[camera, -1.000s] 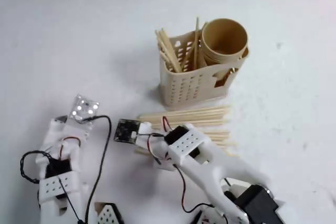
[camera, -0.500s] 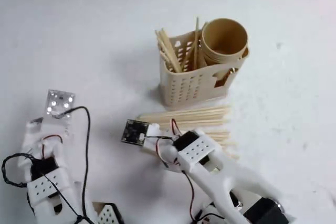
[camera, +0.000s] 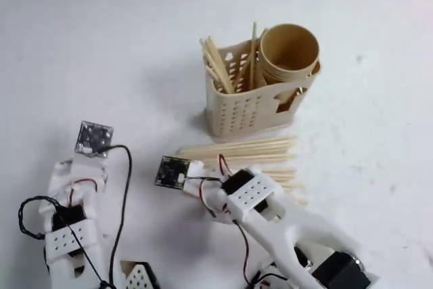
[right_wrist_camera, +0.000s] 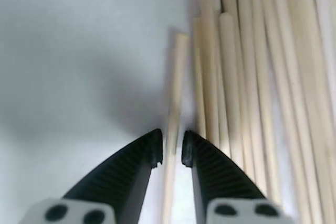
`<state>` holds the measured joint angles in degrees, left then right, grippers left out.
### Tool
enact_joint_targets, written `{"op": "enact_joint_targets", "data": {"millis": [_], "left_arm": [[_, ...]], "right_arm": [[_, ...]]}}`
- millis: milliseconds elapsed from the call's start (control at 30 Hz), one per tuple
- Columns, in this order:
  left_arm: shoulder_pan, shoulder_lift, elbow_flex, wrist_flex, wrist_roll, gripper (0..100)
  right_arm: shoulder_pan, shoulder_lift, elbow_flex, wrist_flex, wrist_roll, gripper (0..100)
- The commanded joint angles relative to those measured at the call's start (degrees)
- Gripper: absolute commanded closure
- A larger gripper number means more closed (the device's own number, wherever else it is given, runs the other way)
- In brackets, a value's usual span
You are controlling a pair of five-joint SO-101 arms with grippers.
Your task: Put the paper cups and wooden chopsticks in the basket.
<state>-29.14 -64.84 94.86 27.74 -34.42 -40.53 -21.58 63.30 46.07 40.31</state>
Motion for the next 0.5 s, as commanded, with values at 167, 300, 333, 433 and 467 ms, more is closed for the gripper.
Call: {"op": "enact_joint_targets", "data": {"millis": [167,300,333,433,467], "left_arm": [[1.01,-0.57,0.18,-2.55,0.26,84],[1.1,-0.57,0.26,-2.64,0.18,84],[1.1,-0.57,0.26,-2.64,0.18,84],[1.1,-0.57,0.26,-2.64,0.18,84],[1.1,-0.57,0.26,-2.64,0.18,84]], "right_arm": [[4.09,-4.88,0.0,-0.75,0.18,98.2],[7.69,-15.43,-2.02,5.32,0.0,98.3],[8.31,-18.59,-2.99,7.16,-0.62,98.3],[9.01,-28.44,-6.24,12.35,-3.87,98.3],[9.01,-31.16,-7.56,14.11,-4.75,98.3]]}}
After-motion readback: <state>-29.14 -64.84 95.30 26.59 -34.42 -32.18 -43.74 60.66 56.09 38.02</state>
